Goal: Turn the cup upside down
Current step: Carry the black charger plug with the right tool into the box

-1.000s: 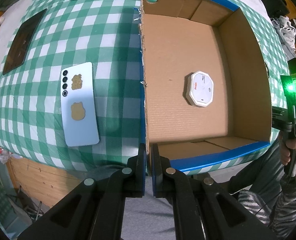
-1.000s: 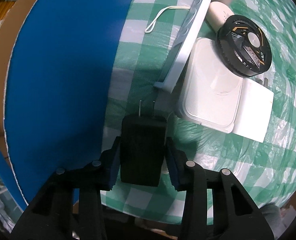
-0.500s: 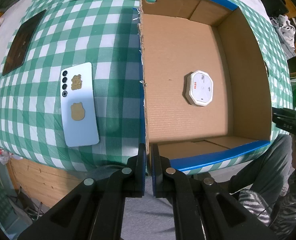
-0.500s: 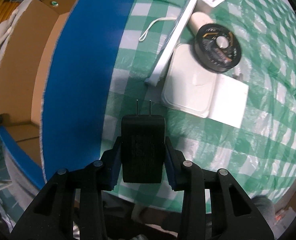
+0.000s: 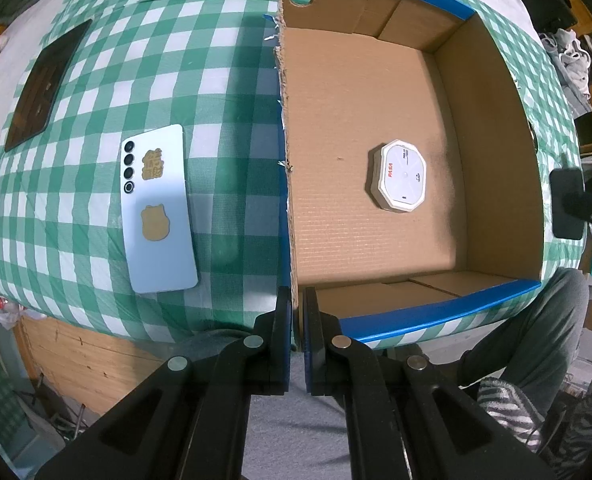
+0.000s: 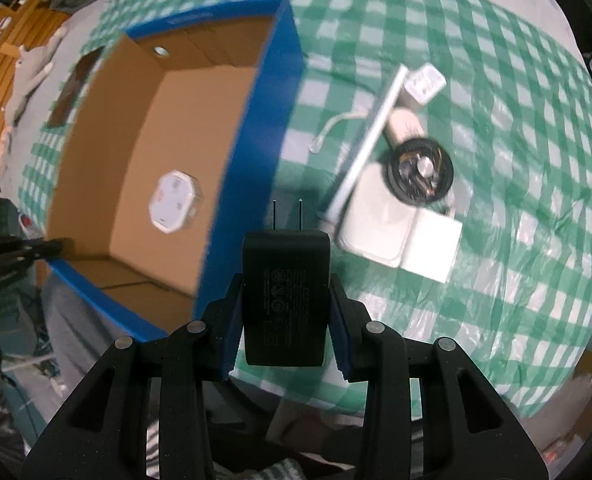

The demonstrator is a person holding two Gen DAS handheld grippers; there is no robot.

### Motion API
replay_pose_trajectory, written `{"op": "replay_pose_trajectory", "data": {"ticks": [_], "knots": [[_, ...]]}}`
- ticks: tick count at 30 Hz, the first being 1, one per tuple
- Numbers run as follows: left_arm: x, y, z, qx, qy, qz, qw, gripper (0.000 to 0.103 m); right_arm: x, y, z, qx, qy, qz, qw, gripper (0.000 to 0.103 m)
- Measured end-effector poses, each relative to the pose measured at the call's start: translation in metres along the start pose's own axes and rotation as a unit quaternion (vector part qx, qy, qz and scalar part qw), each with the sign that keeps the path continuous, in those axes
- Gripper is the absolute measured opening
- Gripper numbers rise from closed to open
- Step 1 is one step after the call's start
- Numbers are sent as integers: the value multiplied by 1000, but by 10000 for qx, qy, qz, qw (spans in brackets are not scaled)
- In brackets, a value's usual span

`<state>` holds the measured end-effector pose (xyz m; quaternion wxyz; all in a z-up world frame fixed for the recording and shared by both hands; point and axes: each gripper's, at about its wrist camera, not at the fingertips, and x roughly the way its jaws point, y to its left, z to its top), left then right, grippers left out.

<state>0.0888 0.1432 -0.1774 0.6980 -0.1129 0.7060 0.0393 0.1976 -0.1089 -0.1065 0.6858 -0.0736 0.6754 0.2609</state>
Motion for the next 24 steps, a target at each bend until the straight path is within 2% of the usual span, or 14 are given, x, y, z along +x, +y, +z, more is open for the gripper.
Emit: {"op": "replay_pose_trajectory", "data": {"ticks": [4,12,19,24], "knots": [[0,0,0,-1,3,-1,10000,4,-13,20,8,-180,-101,25,9998,37],[1,0,-2,19,13,6,10000,4,-13,63,26,-495,-151,107,9986,37],[1,0,-2,26,14,9,10000,4,17,93,35,-618,136,169,9979,37],[2,0,-3,42,23,16,10000,4,45,104,35,-670,340,19,9972,37]]}}
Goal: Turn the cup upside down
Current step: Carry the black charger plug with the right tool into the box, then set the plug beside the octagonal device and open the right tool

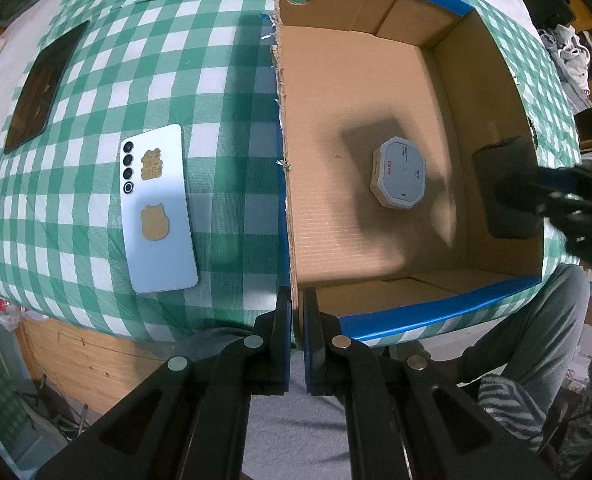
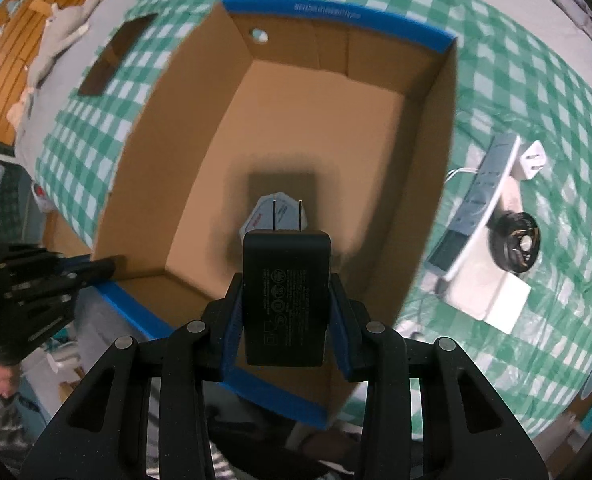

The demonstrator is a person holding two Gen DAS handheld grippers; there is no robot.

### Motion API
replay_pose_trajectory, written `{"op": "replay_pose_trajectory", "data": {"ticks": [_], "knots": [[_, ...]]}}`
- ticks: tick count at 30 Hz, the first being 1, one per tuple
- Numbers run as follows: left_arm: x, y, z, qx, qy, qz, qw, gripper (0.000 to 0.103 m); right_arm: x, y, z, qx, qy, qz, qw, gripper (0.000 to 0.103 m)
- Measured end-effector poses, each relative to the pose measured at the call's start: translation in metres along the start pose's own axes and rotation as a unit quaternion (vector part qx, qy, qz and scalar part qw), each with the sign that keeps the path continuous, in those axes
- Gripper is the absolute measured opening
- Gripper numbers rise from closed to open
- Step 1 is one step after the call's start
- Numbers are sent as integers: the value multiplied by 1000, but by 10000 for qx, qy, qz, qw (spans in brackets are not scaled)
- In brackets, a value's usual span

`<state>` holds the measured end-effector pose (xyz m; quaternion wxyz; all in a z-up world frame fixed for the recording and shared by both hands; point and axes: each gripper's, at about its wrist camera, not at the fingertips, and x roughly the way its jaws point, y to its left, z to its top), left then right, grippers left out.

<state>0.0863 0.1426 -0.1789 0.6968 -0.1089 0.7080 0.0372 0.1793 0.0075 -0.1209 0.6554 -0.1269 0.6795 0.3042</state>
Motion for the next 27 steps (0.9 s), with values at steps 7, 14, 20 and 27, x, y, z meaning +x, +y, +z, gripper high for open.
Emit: {"op": "replay_pose_trajectory", "data": {"ticks": [7,14,20,27], "knots": [[0,-1,0,5,1,11,10000,4,38,14,-5,-230,305,-413,9984,37],[1,-1,0,-13,17,16,10000,4,61,18,-8,-297,454,-506,9972,37],[2,-1,1,-9,44,-40,10000,6,66,18,-11,-358,431,-495,9972,37],[4,-3,1,8,50,6,10000,6,49,20,-10,-464,219,-456,9976,57]]}}
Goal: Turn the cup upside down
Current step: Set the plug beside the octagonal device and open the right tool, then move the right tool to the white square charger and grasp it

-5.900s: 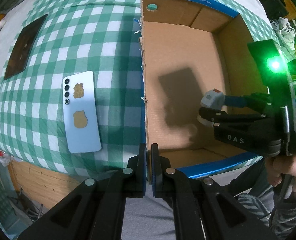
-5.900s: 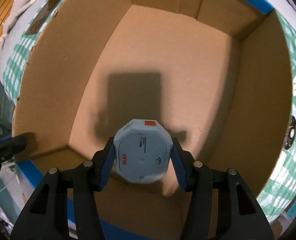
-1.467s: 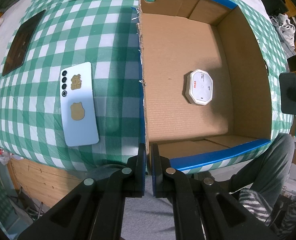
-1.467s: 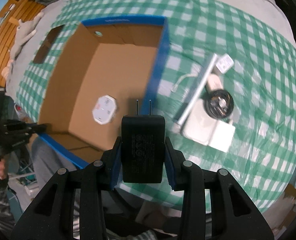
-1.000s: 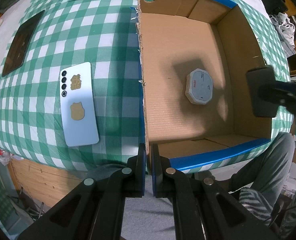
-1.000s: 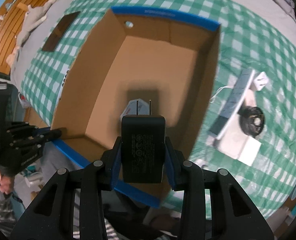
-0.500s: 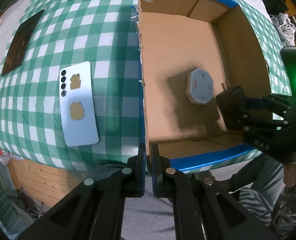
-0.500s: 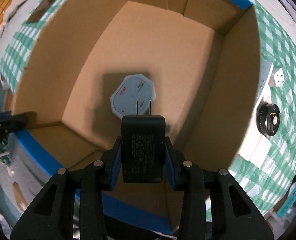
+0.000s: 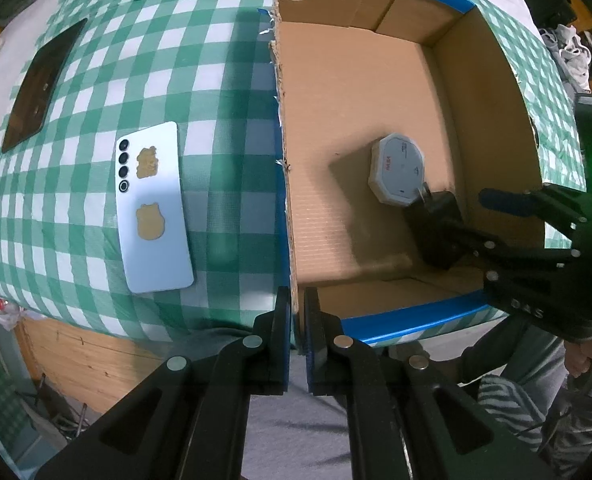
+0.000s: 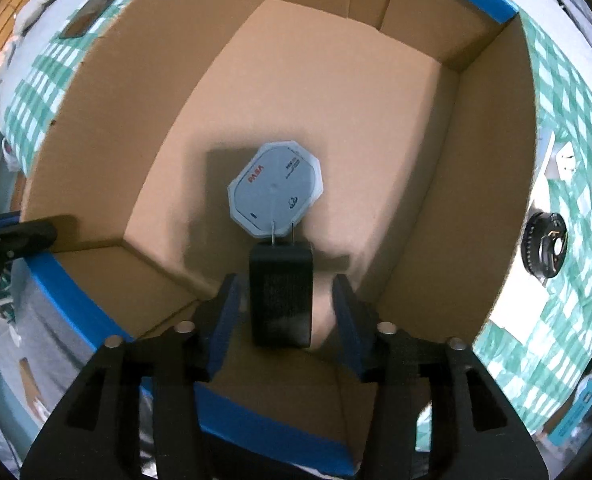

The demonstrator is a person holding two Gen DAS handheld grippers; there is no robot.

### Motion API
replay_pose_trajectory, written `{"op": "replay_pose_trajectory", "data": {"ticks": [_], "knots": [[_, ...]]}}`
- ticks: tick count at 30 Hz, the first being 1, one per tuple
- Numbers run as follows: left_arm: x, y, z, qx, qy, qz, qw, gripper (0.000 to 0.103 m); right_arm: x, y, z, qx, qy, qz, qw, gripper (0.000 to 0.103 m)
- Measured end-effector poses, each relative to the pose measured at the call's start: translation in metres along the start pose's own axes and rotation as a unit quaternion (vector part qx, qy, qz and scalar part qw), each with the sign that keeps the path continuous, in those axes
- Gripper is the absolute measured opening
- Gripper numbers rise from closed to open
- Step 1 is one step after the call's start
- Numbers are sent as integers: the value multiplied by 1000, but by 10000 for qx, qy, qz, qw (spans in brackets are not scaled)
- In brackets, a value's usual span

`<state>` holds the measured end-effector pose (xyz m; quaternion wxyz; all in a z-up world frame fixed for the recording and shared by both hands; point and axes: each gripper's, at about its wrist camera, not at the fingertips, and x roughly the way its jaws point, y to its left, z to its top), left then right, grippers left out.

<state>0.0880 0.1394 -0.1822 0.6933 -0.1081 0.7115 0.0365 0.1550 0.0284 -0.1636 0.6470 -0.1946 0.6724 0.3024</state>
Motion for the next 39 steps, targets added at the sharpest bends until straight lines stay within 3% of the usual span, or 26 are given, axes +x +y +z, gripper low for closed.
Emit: {"op": "replay_pose_trajectory", "data": {"ticks": [4,23,33,39], "knots": [[0,-1,0,19,4,21,10000,6,-16,-3,-3,14,-197,33,9998,68],[-1,-1,1,10,6,37,10000,6,-71,-43,-24,331,-664,200,9970,68],[-1,1,2,-2,20,20,10000,6,-83,-87,-36,660,-717,177,9951,68],[0,1,1,-7,27,-13,10000,6,-75,-123,-41,967,-676,115,9930,74]]}}
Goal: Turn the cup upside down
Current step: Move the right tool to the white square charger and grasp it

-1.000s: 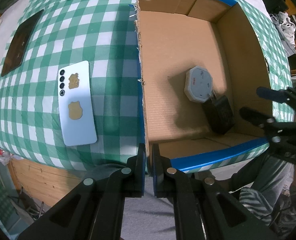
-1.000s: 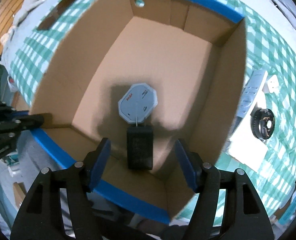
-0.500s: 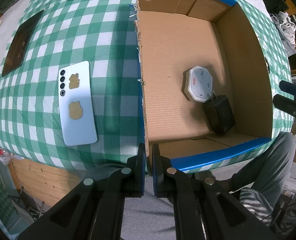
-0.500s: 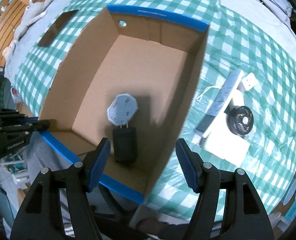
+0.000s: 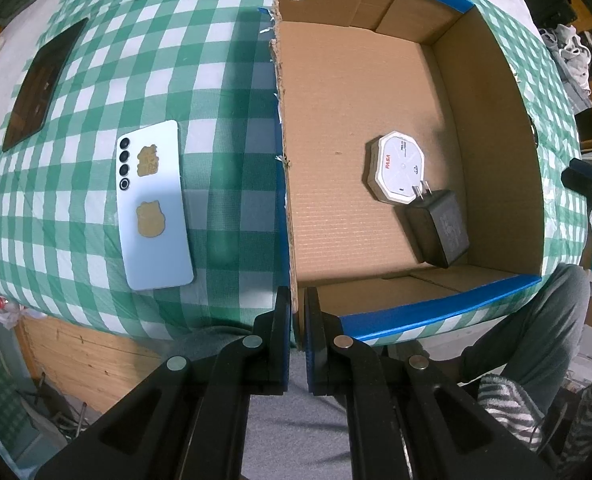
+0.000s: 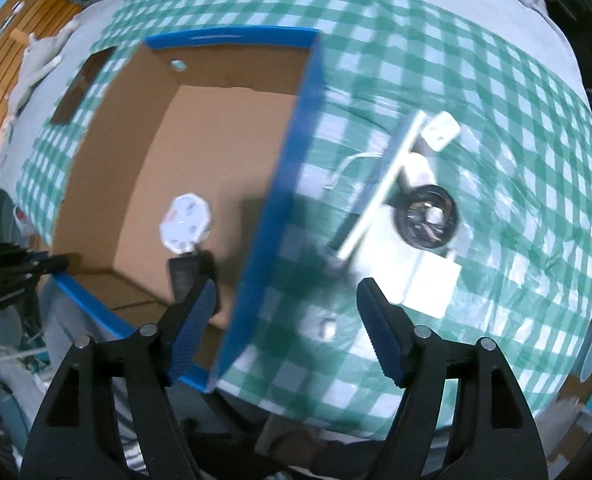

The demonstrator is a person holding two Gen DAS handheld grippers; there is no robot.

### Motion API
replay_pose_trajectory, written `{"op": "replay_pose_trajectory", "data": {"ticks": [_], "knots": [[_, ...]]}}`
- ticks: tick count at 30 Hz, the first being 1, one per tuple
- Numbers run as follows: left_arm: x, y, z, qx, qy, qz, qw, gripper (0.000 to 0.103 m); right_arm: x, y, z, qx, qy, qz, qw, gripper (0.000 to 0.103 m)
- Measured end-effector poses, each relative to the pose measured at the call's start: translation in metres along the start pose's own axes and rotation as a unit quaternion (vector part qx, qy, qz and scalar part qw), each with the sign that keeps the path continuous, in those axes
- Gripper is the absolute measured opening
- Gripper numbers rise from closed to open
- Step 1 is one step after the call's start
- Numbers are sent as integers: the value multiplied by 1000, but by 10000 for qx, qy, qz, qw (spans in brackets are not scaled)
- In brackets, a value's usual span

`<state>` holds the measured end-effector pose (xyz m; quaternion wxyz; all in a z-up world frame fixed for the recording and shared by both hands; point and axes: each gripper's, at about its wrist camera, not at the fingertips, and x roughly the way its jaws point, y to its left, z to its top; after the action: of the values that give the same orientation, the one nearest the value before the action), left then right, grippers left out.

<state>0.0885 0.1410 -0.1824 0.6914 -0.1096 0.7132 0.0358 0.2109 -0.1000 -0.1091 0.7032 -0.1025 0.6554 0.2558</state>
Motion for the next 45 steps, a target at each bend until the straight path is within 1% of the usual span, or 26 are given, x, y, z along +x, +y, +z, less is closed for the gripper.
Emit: {"op": "replay_pose_trajectory", "data": {"ticks": [5,9,14,18,26,33,36,38,42,45], "knots": [[2,0,-1,5,24,-7,10000,6,13,-45,-2,496,66,-4,9987,74],[2,0,-1,9,23,-5,10000,6,27,-75,-5,784,154,-104,9967,74],[2,0,-1,-3,28,-24,10000,6,41,-106,-10,1065,216,-153,9940,74],[2,0,-1,-3,33,-16,10000,6,54,-126,-13,1289,274,-95,9912,74],[2,0,-2,-9,36,-18,10000,6,70,-144,-14,1485,313,-90,9884,74],[3,1,-3,-2,35,-3,10000,6,77,-162,-17,1569,381,-264,9865,74],[3,0,-3,4,31,4,10000,6,82,-163,-17,1552,428,-225,9867,74],[3,0,-2,6,36,2,10000,6,84,-171,-19,1584,410,-207,9863,74],[3,0,-3,-3,32,5,10000,6,87,-172,-19,1474,433,-334,9876,74],[3,1,-2,2,33,2,10000,6,90,-166,-20,1455,452,-459,9873,77]]}}
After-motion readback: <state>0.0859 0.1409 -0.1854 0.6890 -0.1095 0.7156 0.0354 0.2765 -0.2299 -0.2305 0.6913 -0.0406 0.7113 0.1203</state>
